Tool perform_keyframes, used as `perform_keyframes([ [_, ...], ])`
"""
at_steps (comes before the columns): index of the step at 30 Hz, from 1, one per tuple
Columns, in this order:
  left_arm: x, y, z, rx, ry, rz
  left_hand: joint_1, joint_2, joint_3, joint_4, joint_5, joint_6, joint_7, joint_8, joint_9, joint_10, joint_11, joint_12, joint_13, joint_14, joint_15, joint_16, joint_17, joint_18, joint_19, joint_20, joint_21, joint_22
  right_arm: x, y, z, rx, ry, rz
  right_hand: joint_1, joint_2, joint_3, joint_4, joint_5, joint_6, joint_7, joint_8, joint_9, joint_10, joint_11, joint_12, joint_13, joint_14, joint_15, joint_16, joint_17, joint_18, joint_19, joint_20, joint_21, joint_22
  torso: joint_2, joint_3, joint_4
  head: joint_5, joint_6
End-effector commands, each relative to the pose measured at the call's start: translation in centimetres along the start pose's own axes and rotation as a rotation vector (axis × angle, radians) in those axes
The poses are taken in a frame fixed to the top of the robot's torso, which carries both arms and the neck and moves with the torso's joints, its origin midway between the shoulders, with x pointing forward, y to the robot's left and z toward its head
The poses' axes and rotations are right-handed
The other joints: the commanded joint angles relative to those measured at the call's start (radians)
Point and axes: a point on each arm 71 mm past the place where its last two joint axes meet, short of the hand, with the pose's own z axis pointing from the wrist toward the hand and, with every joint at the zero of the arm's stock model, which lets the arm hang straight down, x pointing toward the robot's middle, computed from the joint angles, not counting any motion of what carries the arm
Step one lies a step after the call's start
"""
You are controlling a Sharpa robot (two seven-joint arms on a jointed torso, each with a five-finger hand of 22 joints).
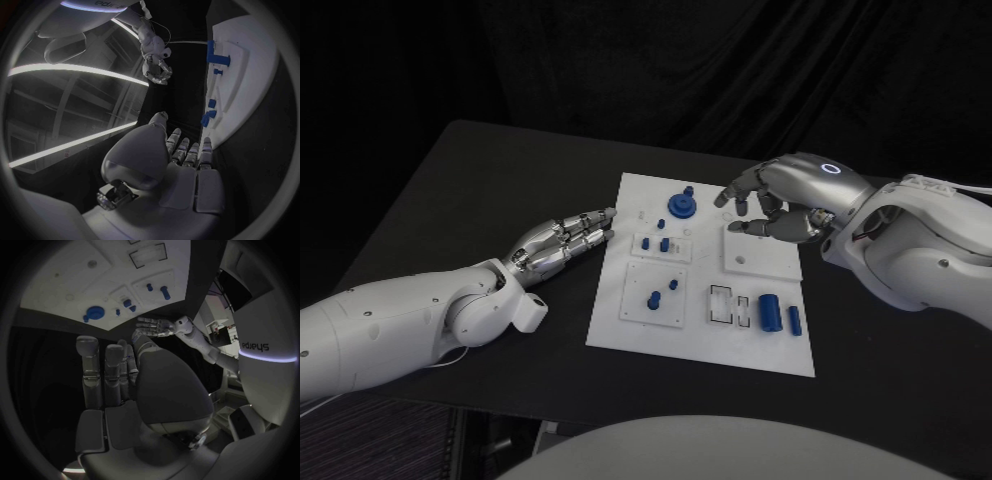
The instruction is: Assemble the parts on the task board
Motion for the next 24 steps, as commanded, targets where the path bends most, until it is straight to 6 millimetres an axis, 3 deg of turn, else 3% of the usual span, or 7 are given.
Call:
perform_keyframes([
  [1, 0.5, -1.8, -0.2, 0.227, -0.027, 0.017, -0.009, -0.004, -0.017, 0.006, 0.001, 0.009, 0.003, 0.005, 0.001, -0.001, -0.008, 0.004, 0.0, 0.0, -0.01, -0.006, -0.001, -0.021, -0.031, -0.024, -0.018, -0.088, 2.0, -3.3, -1.8, 0.281, 0.231, 0.221, -0.118, 0.025, -0.036, 0.043, -0.002, 0.04, -0.008, 0.056, 0.037, 0.401, -0.034, 0.392, 0.499, 0.135, -0.021, 0.19, 0.238, -0.024, 0.109, -0.02, 0.26, 0.14, 0.0, -0.003, 0.0028, -0.025, 0.0],
  [4, 0.7, -2.2, -0.4, 0.248, -0.037, 0.027, -0.034, -0.007, -0.042, 0.038, -0.028, 0.007, -0.01, 0.003, 0.001, -0.007, -0.032, -0.001, -0.001, 0.0, -0.031, -0.006, -0.001, -0.016, -0.032, -0.039, -0.019, -0.094, 3.5, -4.8, -3.5, 0.39, 0.342, 0.256, -0.257, 0.048, -0.078, 0.058, -0.031, 0.04, -0.007, 0.109, 0.076, 0.488, -0.034, 0.461, 0.613, 0.151, -0.024, 0.216, 0.274, -0.028, 0.128, -0.033, 0.305, 0.146, -0.002, 0.0002, 0.0002, -0.031, 0.0],
  [7, 0.7, -2.9, -0.6, 0.268, -0.053, 0.045, -0.046, -0.009, -0.065, 0.104, -0.063, -0.037, -0.038, -0.006, -0.007, -0.029, -0.071, -0.032, -0.007, 0.0, -0.067, -0.006, -0.001, 0.002, -0.032, -0.057, -0.019, -0.094, 4.7, -6.1, -4.9, 0.476, 0.418, 0.277, -0.284, 0.052, -0.084, 0.057, -0.026, 0.024, -0.011, 0.127, 0.094, 0.492, -0.039, 0.463, 0.617, 0.151, -0.029, 0.213, 0.272, -0.026, 0.126, -0.036, 0.305, 0.145, 0.0, 0.0047, -0.0058, -0.029, 0.0],
  [8, 0.7, -3.1, -0.6, 0.277, -0.06, 0.054, -0.058, -0.009, -0.078, 0.124, -0.089, -0.072, -0.066, -0.009, -0.014, -0.04, -0.106, -0.053, -0.01, 0.0, -0.103, -0.006, -0.001, 0.027, -0.032, -0.067, -0.019, -0.094, 5.2, -6.5, -5.5, 0.51, 0.442, 0.282, -0.292, 0.052, -0.085, 0.056, -0.018, 0.015, -0.014, 0.142, 0.108, 0.507, -0.043, 0.47, 0.629, 0.16, -0.033, 0.224, 0.288, -0.03, 0.133, -0.04, 0.327, 0.149, 0.001, 0.0049, -0.0057, -0.031, 0.0],
  [11, 0.6, -3.5, -0.6, 0.29, -0.078, 0.075, -0.089, -0.002, -0.098, 0.124, -0.131, -0.118, -0.101, -0.014, -0.02, -0.053, -0.137, -0.085, -0.016, 0.0, -0.132, -0.006, -0.001, 0.057, -0.032, -0.067, -0.019, -0.094, 6.2, -7.1, -6.3, 0.563, 0.482, 0.288, -0.303, 0.05, -0.085, 0.055, -0.003, 0.003, -0.019, 0.168, 0.134, 0.54, -0.05, 0.484, 0.661, 0.179, -0.04, 0.244, 0.317, -0.037, 0.151, -0.048, 0.375, 0.159, 0.001, 0.0035, -0.0023, -0.039, 0.0],
  [17, 0.3, -3.6, -0.5, 0.29, -0.087, 0.089, -0.097, 0.002, -0.113, 0.124, -0.145, -0.154, -0.126, -0.017, -0.025, -0.067, -0.155, -0.114, -0.023, 0.0, -0.147, -0.006, -0.001, 0.065, -0.032, -0.07, -0.019, -0.094, 7.8, -7.3, -6.9, 0.626, 0.543, 0.254, -0.338, 0.032, -0.091, 0.055, 0.012, -0.023, -0.029, 0.229, 0.202, 0.625, -0.061, 0.534, 0.765, 0.223, -0.053, 0.31, 0.413, -0.054, 0.188, -0.061, 0.487, 0.181, 0.002, 0.0056, -0.0038, -0.046, 0.0],
  [24, -0.1, -3.2, -0.4, 0.269, -0.086, 0.088, -0.1, 0.022, -0.113, 0.124, -0.144, -0.197, -0.134, -0.022, -0.03, -0.074, -0.16, -0.119, -0.026, 0.0, -0.157, -0.006, -0.001, 0.065, -0.032, -0.085, -0.019, -0.094, 8.5, -6.8, -6.5, 0.631, 0.514, 0.195, -0.47, 0.013, -0.071, 0.06, 0.001, -0.06, -0.051, 0.343, 0.359, 0.725, -0.074, 0.613, 0.935, 0.253, -0.065, 0.412, 0.548, -0.091, 0.238, -0.076, 0.704, 0.229, 0.0, 0.0044, -0.0034, -0.075, 0.0],
])
